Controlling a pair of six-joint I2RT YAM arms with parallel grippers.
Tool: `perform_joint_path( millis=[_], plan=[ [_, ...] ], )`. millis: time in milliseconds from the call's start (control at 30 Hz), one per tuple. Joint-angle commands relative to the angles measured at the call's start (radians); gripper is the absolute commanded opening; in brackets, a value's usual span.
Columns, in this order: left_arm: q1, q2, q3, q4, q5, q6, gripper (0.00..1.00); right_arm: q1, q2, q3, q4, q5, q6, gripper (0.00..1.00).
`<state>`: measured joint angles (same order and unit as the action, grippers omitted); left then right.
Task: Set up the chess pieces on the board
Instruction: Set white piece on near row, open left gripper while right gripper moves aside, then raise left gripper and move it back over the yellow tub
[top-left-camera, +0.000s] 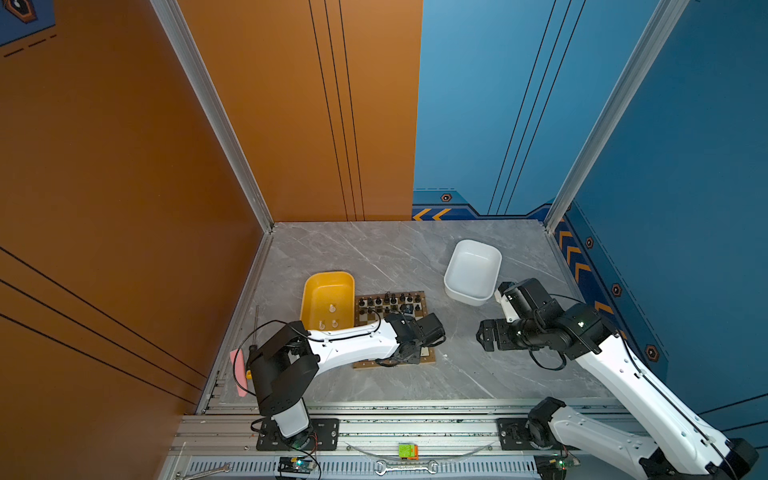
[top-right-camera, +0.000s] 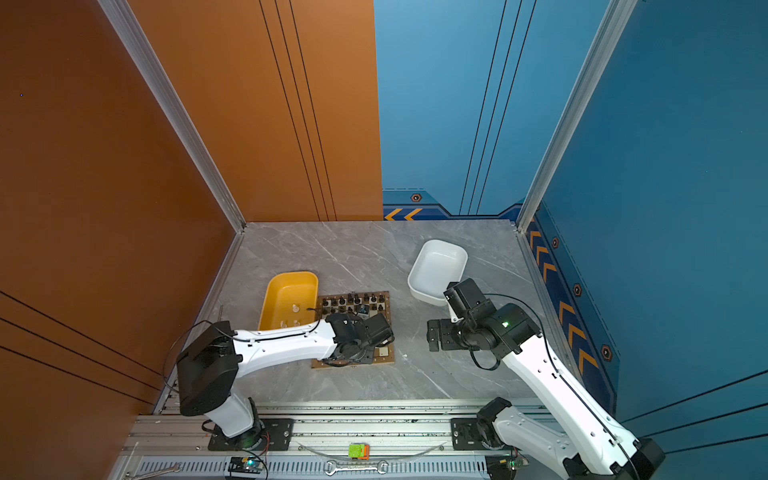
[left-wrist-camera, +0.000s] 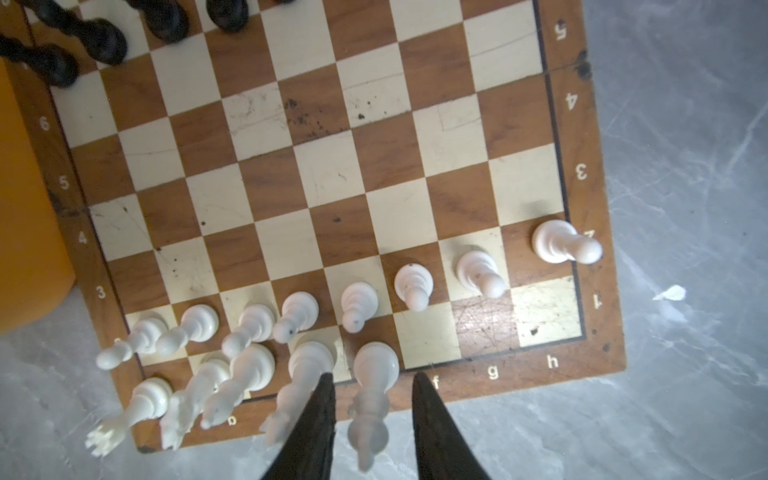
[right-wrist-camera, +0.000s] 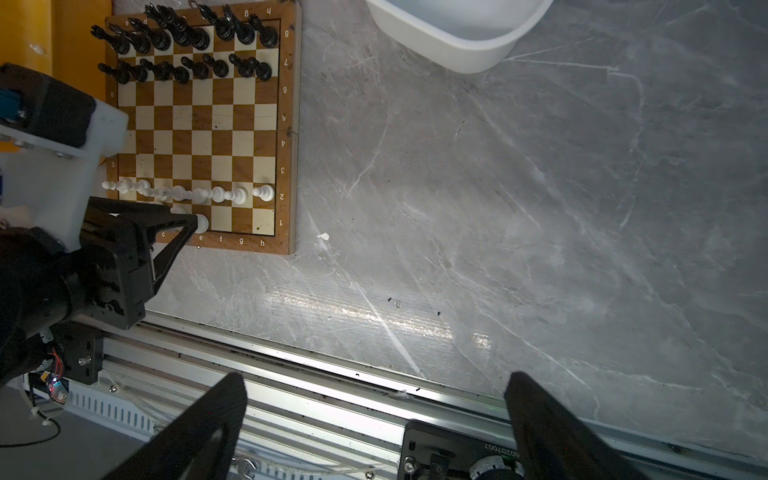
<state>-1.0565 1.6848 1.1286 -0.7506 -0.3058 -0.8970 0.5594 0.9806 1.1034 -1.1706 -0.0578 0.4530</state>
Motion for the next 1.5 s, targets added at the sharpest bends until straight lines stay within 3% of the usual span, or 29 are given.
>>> perform_joint_path(
  millis=[0,367,567,733,833,967,1200,1467],
  plan=[
    [0.016,-0.010,0.042,-0.011,0.017,0.017,0.35,-0.007,-0.003,-0.005,-0.029,-0.014,-0.019,1.00],
    [0.046,-0.108,0.220,-0.159,-0.048,0.073,0.40,-0.012,0.026,0.033,-0.003,-0.034,-0.027,1.00],
    [0.254,-0.263,0.179,-0.183,-0.044,0.140,0.41,0.003,0.131,0.112,0.044,-0.039,-0.036,1.00],
    [0.534,-0.322,0.110,-0.173,0.020,0.238,0.43,0.018,0.281,0.191,0.126,-0.046,-0.042,1.00],
    [0.670,-0.300,0.071,-0.117,0.101,0.299,0.43,0.035,0.379,0.260,0.171,-0.055,-0.034,1.00],
    [0.786,-0.207,0.065,-0.060,0.169,0.345,0.42,0.061,0.524,0.380,0.185,-0.058,-0.045,1.00],
    [0.851,-0.003,0.135,-0.019,0.201,0.391,0.36,0.060,0.693,0.530,0.181,-0.063,-0.058,1.00],
    [0.879,0.068,0.136,-0.013,0.192,0.405,0.33,0.038,0.773,0.598,0.151,-0.087,-0.076,1.00]
  ],
)
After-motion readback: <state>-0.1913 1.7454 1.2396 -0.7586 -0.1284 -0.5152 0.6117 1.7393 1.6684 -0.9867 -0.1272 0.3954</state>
